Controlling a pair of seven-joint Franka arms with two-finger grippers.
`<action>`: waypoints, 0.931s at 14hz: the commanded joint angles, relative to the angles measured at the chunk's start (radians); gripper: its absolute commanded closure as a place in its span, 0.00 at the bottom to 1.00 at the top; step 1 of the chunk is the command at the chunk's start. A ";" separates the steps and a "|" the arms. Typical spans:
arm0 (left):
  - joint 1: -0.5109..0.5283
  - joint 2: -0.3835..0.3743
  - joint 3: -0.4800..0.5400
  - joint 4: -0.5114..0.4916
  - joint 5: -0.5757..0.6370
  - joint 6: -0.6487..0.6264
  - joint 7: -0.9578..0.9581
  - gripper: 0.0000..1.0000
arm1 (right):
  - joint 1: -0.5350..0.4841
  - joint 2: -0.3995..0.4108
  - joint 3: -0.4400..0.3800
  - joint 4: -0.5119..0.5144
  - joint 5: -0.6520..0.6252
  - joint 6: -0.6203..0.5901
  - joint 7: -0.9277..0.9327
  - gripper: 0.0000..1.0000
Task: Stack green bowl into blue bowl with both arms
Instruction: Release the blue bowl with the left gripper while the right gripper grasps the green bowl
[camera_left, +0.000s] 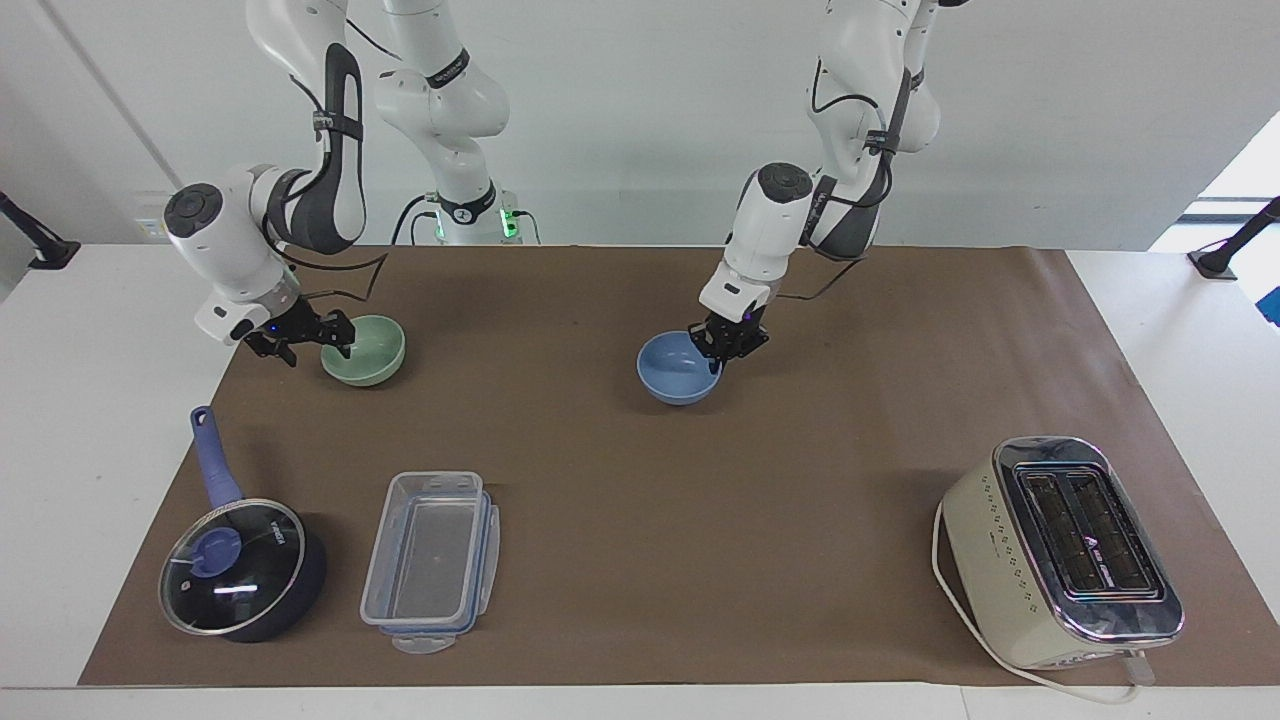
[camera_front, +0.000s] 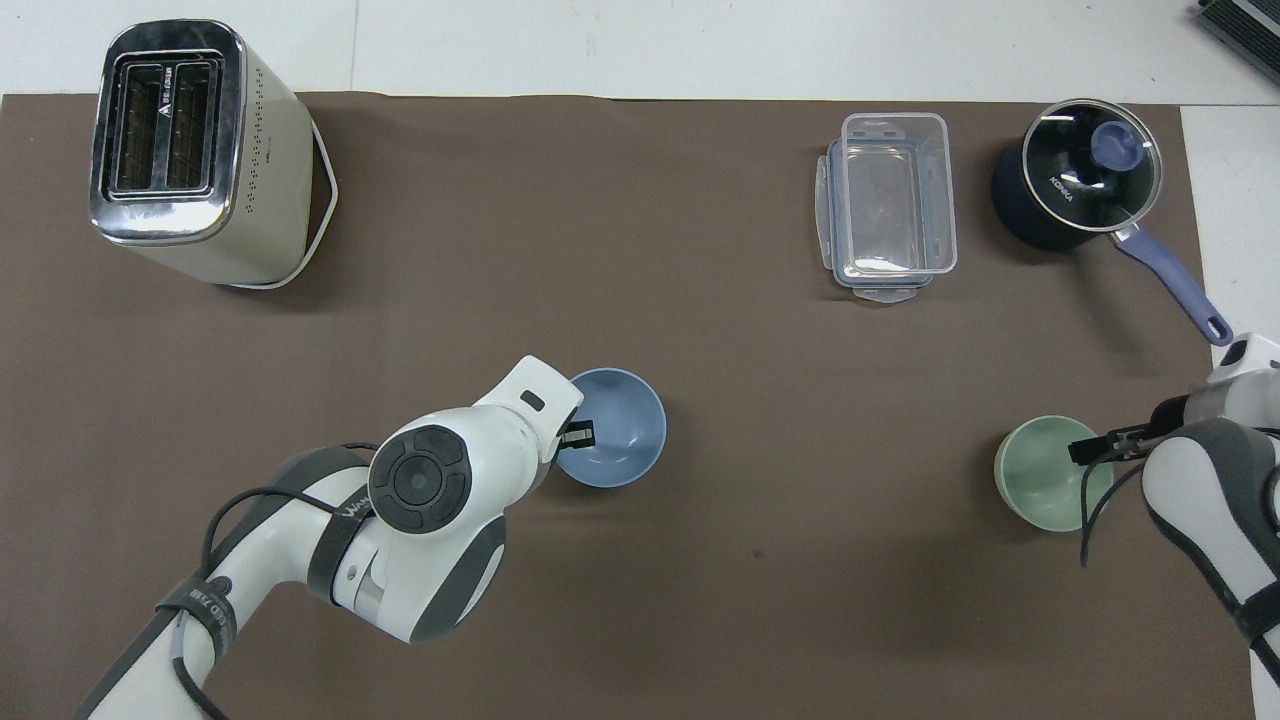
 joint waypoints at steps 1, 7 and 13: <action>-0.023 -0.006 0.014 0.001 -0.020 0.001 0.007 0.83 | -0.021 -0.002 0.008 -0.018 0.013 0.022 -0.039 0.58; -0.012 -0.011 0.022 0.035 -0.013 -0.050 0.020 0.00 | -0.032 0.001 0.008 -0.032 0.014 0.046 -0.031 1.00; 0.193 -0.155 0.028 0.171 -0.009 -0.415 0.374 0.00 | -0.025 0.002 0.010 -0.003 0.053 0.026 -0.025 1.00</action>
